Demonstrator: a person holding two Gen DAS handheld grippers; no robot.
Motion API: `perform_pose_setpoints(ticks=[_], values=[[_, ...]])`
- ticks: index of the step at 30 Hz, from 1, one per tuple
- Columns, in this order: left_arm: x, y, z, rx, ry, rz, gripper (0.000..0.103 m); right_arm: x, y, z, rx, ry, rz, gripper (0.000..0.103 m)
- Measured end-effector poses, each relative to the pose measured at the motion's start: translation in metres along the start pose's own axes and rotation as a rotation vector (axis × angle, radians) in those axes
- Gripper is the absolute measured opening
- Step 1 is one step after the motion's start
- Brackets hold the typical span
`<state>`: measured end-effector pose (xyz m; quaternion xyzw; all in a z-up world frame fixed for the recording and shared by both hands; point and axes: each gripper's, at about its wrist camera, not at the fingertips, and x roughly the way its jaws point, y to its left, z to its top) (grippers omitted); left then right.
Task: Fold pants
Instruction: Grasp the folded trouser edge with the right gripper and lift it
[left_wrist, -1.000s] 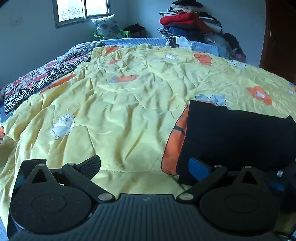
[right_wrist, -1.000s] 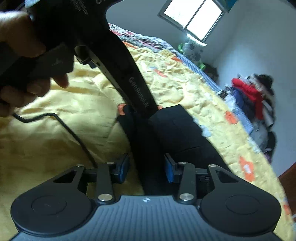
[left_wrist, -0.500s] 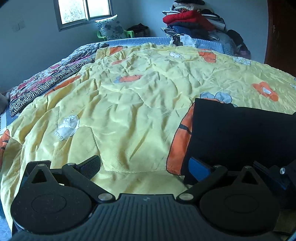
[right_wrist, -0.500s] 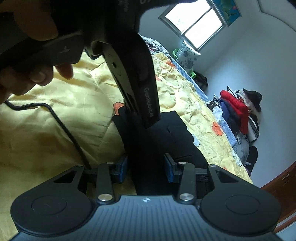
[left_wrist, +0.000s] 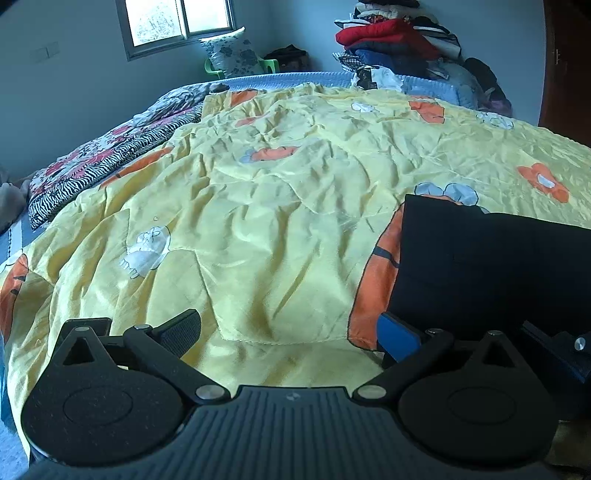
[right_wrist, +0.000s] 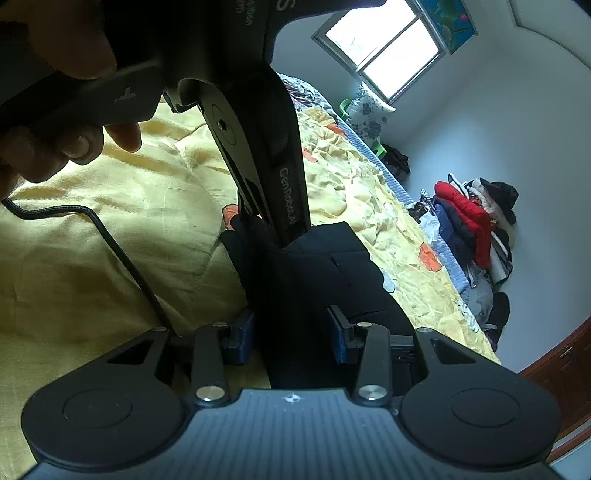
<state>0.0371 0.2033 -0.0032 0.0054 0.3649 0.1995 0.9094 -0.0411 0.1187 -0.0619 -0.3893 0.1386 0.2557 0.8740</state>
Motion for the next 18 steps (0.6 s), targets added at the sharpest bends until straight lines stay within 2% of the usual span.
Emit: perform_pose_setpoints(ticks=[7, 10, 12, 15, 18], values=[[0.0, -0.002, 0.0, 0.006, 0.0, 0.011, 0.103, -0.001, 0.005, 0.0, -0.035, -0.003, -0.023, 0.04], [-0.002, 0.0, 0.0, 0.005, -0.002, 0.003, 0.103, -0.006, 0.001, 0.0, -0.02, -0.004, 0.015, 0.04], [-0.005, 0.004, 0.002, -0.005, -0.008, -0.021, 0.103, -0.016, -0.012, -0.002, 0.054, -0.017, 0.093, 0.04], [-0.016, 0.01, 0.006, -0.033, -0.042, -0.081, 0.103, -0.041, -0.048, -0.015, 0.254, -0.065, 0.191, 0.04], [-0.03, 0.005, 0.01, -0.045, -0.093, -0.156, 0.103, -0.061, -0.095, -0.042, 0.445, -0.07, 0.139, 0.04]])
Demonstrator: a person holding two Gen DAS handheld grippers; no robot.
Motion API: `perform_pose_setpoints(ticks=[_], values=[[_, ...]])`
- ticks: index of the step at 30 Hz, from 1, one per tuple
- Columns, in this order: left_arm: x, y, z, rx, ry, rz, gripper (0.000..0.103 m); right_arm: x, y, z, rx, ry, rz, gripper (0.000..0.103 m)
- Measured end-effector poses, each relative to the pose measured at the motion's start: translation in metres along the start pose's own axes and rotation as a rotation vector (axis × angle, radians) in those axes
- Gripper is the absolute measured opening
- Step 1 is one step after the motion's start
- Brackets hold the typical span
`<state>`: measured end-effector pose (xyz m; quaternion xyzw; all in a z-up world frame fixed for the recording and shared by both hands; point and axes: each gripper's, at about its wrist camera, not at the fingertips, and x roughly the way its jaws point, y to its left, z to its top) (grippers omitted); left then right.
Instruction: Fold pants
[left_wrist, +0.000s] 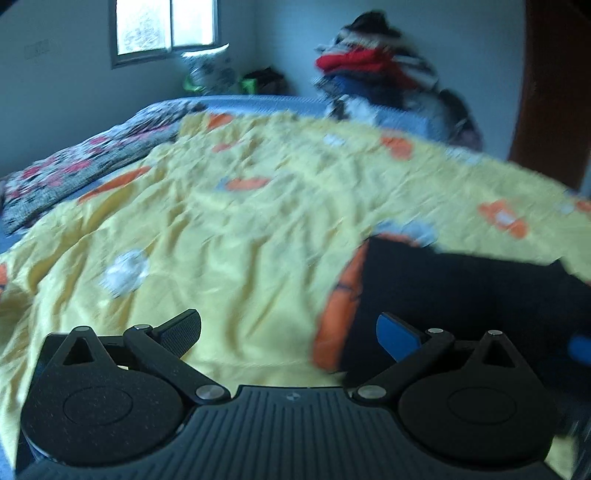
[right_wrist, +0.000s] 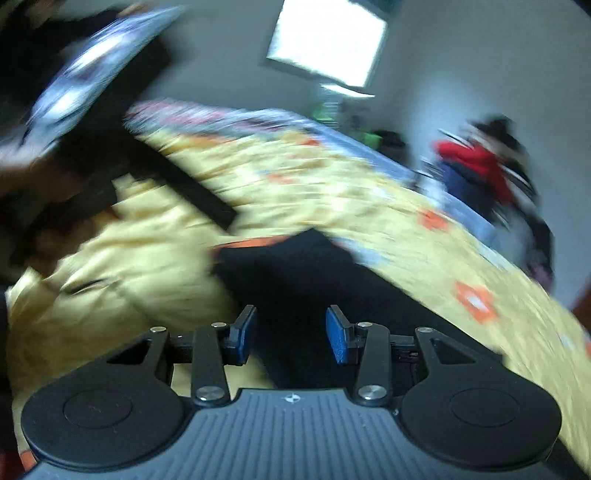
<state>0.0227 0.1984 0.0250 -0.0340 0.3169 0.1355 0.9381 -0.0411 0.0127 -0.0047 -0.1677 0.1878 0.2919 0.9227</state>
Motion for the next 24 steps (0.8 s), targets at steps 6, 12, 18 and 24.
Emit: perform_pose_setpoints(ticks=[6, 12, 18, 24], values=[[-0.006, -0.063, 0.007, 0.144, -0.018, -0.096, 0.103, -0.013, -0.116, -0.038, 0.296, 0.107, -0.214, 0.04], [0.001, -0.135, 0.003, 0.31, -0.037, -0.132, 0.103, 0.005, -0.19, -0.069, 0.462, 0.194, -0.202, 0.04], [0.017, -0.182, -0.009, 0.431, -0.056, -0.084, 0.103, 0.045, -0.2, -0.045, 0.394, 0.194, -0.093, 0.04], [0.042, -0.183, -0.021, 0.424, 0.02, -0.067, 0.103, 0.106, -0.211, -0.034, 0.348, 0.276, -0.059, 0.037]])
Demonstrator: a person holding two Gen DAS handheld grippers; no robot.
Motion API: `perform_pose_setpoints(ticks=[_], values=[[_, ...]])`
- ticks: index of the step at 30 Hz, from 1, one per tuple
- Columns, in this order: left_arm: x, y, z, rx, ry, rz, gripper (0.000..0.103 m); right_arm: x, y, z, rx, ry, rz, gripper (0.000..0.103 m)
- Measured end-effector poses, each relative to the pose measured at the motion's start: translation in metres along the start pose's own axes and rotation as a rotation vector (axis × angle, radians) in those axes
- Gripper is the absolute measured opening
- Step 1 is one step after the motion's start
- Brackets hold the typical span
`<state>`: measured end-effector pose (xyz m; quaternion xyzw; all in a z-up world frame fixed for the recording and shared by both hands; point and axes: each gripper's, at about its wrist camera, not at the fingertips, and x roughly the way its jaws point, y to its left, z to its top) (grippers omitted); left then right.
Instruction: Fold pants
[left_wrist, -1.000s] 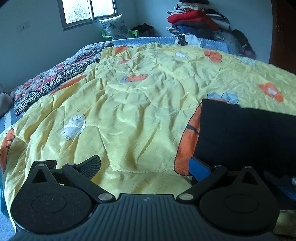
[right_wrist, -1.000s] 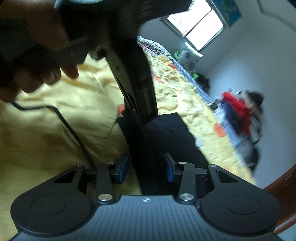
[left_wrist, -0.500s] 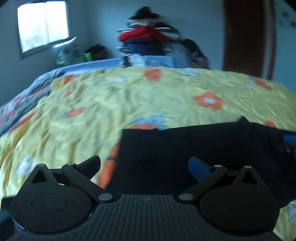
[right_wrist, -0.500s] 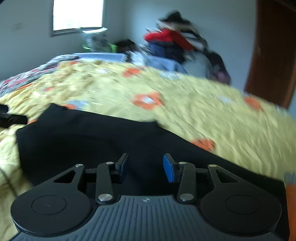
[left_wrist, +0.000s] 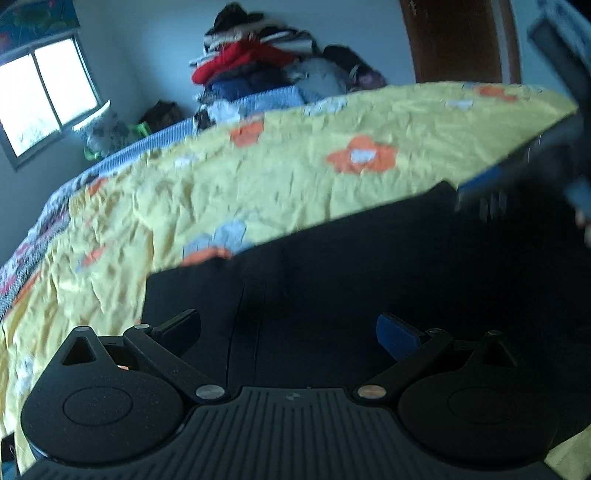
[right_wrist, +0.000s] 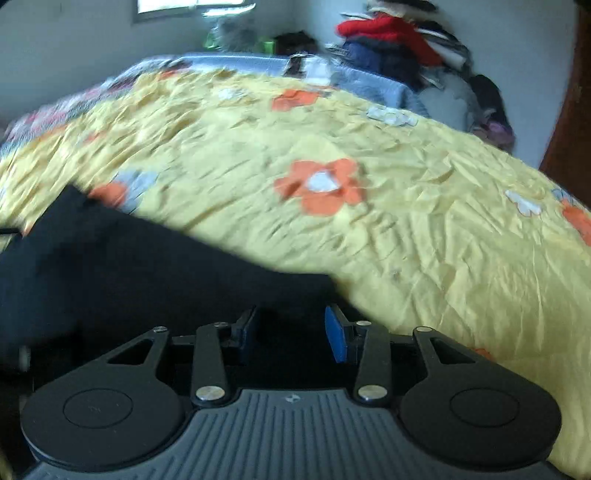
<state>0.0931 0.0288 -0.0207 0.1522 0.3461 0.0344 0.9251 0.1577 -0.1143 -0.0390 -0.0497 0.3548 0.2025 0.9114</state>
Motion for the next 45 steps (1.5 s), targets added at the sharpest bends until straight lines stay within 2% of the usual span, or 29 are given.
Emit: perform_pose_setpoints(ticks=[3, 7, 12, 15, 16, 18, 19, 20, 22, 25, 28, 30, 31, 32, 35, 38, 40, 43, 45], values=[[-0.004, 0.008, -0.003, -0.026, -0.012, -0.016, 0.103, -0.016, -0.011, 0.002, 0.056, -0.06, -0.055, 0.039], [-0.007, 0.008, 0.001, -0.046, -0.027, -0.034, 0.103, -0.069, -0.024, -0.025, 0.082, -0.148, -0.083, 0.039], [-0.017, -0.013, 0.007, -0.051, -0.05, -0.141, 0.103, -0.112, -0.053, -0.077, 0.144, -0.098, -0.074, 0.039], [-0.02, -0.036, 0.01, -0.009, -0.057, -0.166, 0.103, -0.111, -0.063, -0.102, 0.141, -0.018, -0.103, 0.04], [-0.021, -0.044, 0.01, 0.011, -0.054, -0.163, 0.103, -0.112, -0.065, -0.11, 0.134, -0.029, -0.116, 0.041], [-0.028, -0.055, 0.009, 0.049, -0.076, -0.169, 0.103, -0.126, -0.075, -0.116, 0.21, -0.064, -0.097, 0.042], [-0.033, -0.059, 0.009, 0.062, -0.096, -0.178, 0.103, -0.139, -0.081, -0.12, 0.241, -0.113, -0.115, 0.049], [-0.037, -0.062, 0.01, 0.071, -0.111, -0.188, 0.103, -0.153, -0.09, -0.125, 0.274, -0.166, -0.145, 0.065], [-0.042, -0.069, 0.013, 0.081, -0.132, -0.221, 0.103, -0.174, -0.111, -0.138, 0.353, -0.219, -0.181, 0.077], [-0.046, -0.086, 0.02, 0.088, -0.143, -0.286, 0.103, -0.189, -0.148, -0.161, 0.495, -0.214, -0.151, 0.077], [-0.046, -0.107, 0.025, 0.092, -0.146, -0.35, 0.103, -0.187, -0.176, -0.181, 0.59, -0.182, -0.085, 0.077], [-0.044, -0.122, 0.023, 0.106, -0.137, -0.353, 0.103, -0.181, -0.188, -0.187, 0.618, -0.175, -0.023, 0.077], [-0.04, -0.129, 0.022, 0.12, -0.126, -0.341, 0.103, -0.176, -0.191, -0.188, 0.622, -0.188, -0.004, 0.07], [-0.037, -0.136, 0.02, 0.138, -0.113, -0.327, 0.103, -0.172, -0.195, -0.187, 0.632, -0.191, 0.022, 0.049], [-0.032, -0.143, 0.013, 0.15, -0.098, -0.315, 0.103, -0.156, -0.202, -0.178, 0.63, -0.178, 0.048, 0.018], [-0.031, -0.142, 0.013, 0.134, -0.102, -0.323, 0.103, -0.162, -0.194, -0.176, 0.574, -0.175, -0.029, 0.014], [-0.028, -0.143, 0.013, 0.119, -0.095, -0.33, 0.103, -0.162, -0.187, -0.173, 0.516, -0.163, -0.143, 0.014], [-0.029, -0.14, 0.012, 0.107, -0.093, -0.338, 0.103, -0.164, -0.185, -0.175, 0.536, -0.169, -0.167, 0.016], [-0.033, -0.135, 0.01, 0.106, -0.094, -0.338, 0.103, -0.181, -0.171, -0.172, 0.51, -0.2, -0.291, 0.016]])
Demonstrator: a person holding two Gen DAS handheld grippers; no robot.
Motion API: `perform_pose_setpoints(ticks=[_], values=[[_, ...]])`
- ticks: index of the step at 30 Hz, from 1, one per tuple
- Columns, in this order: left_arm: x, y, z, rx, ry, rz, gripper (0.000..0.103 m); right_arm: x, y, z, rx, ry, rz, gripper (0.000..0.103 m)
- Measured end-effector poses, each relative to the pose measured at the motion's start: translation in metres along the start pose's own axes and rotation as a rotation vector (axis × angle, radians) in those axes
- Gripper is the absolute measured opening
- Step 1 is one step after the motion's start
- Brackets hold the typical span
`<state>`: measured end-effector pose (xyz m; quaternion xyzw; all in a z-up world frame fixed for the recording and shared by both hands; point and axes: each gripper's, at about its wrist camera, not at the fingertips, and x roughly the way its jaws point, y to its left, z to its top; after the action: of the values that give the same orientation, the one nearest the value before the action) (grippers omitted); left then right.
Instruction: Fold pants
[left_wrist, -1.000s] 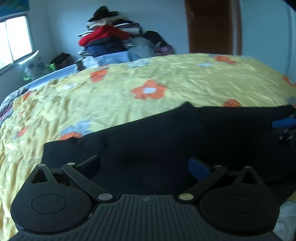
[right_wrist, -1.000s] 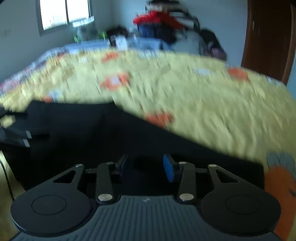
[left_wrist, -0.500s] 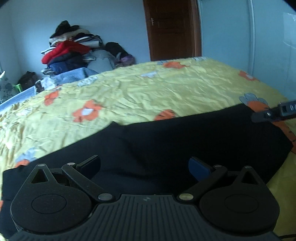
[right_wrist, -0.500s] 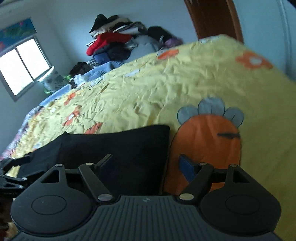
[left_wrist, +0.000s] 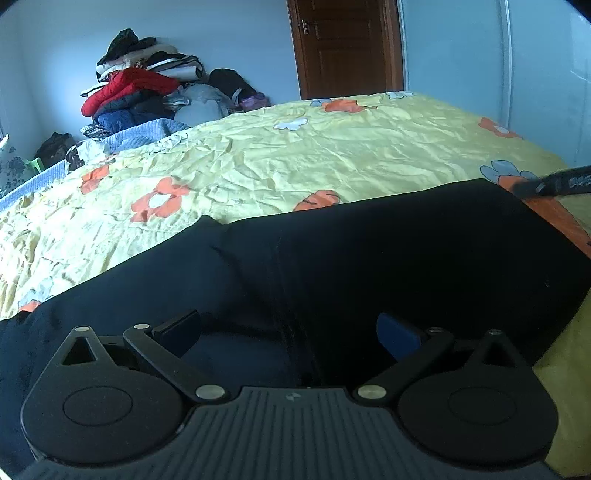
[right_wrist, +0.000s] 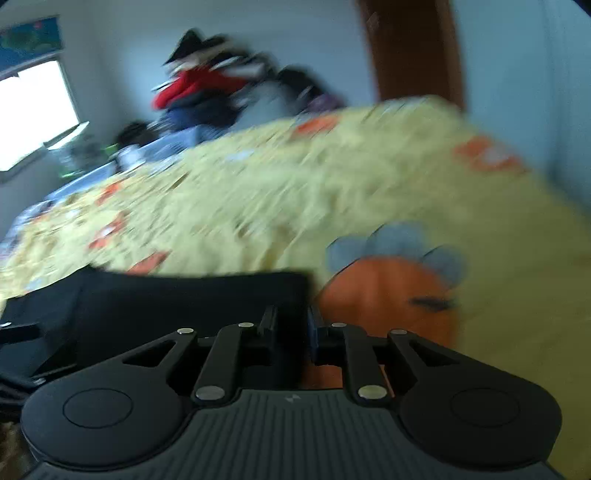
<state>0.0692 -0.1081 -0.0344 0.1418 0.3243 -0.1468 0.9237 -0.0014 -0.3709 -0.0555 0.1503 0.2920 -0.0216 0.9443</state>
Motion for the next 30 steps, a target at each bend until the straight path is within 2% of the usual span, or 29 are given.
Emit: perform_pose_setpoints(ticks=[1, 2, 4, 5, 6, 7, 8, 11, 13, 15, 19, 21, 30], values=[[-0.001, 0.003, -0.001, -0.008, 0.001, 0.0, 0.103, -0.01, 0.007, -0.001, -0.04, -0.03, -0.039, 0.016], [-0.001, 0.004, -0.001, -0.015, 0.003, -0.004, 0.103, -0.02, 0.018, -0.003, -0.09, -0.041, -0.028, 0.016], [0.0, 0.006, -0.003, -0.025, 0.009, -0.018, 0.103, -0.024, 0.033, -0.009, -0.136, 0.018, 0.087, 0.016], [0.0, 0.007, -0.005, -0.029, 0.009, -0.021, 0.103, -0.02, 0.041, -0.014, -0.159, 0.063, 0.124, 0.016], [-0.001, 0.007, -0.006, -0.033, 0.008, -0.022, 0.103, -0.014, 0.047, -0.019, -0.198, 0.101, 0.125, 0.016], [-0.004, 0.008, -0.007, -0.035, 0.009, -0.026, 0.103, -0.008, 0.053, -0.026, -0.251, 0.119, 0.078, 0.016], [-0.008, 0.011, -0.008, -0.036, 0.007, -0.025, 0.103, -0.008, 0.056, -0.03, -0.274, 0.093, 0.041, 0.016], [-0.024, 0.027, -0.014, -0.049, -0.036, 0.023, 0.103, -0.015, 0.07, -0.022, -0.226, 0.06, -0.019, 0.017], [-0.032, 0.044, -0.019, -0.083, -0.052, 0.069, 0.103, -0.021, 0.095, -0.018, -0.266, 0.035, 0.057, 0.017], [-0.034, 0.065, -0.024, -0.132, -0.031, 0.098, 0.103, -0.022, 0.124, -0.018, -0.315, 0.039, 0.151, 0.018], [-0.016, 0.103, -0.034, -0.24, 0.087, 0.119, 0.103, 0.0, 0.171, -0.028, -0.389, 0.109, 0.261, 0.018], [-0.011, 0.112, -0.038, -0.259, 0.065, 0.096, 0.103, 0.015, 0.187, -0.037, -0.435, 0.16, 0.254, 0.017], [-0.009, 0.105, -0.041, -0.222, 0.023, 0.131, 0.103, 0.011, 0.202, -0.053, -0.451, 0.129, 0.168, 0.024]])
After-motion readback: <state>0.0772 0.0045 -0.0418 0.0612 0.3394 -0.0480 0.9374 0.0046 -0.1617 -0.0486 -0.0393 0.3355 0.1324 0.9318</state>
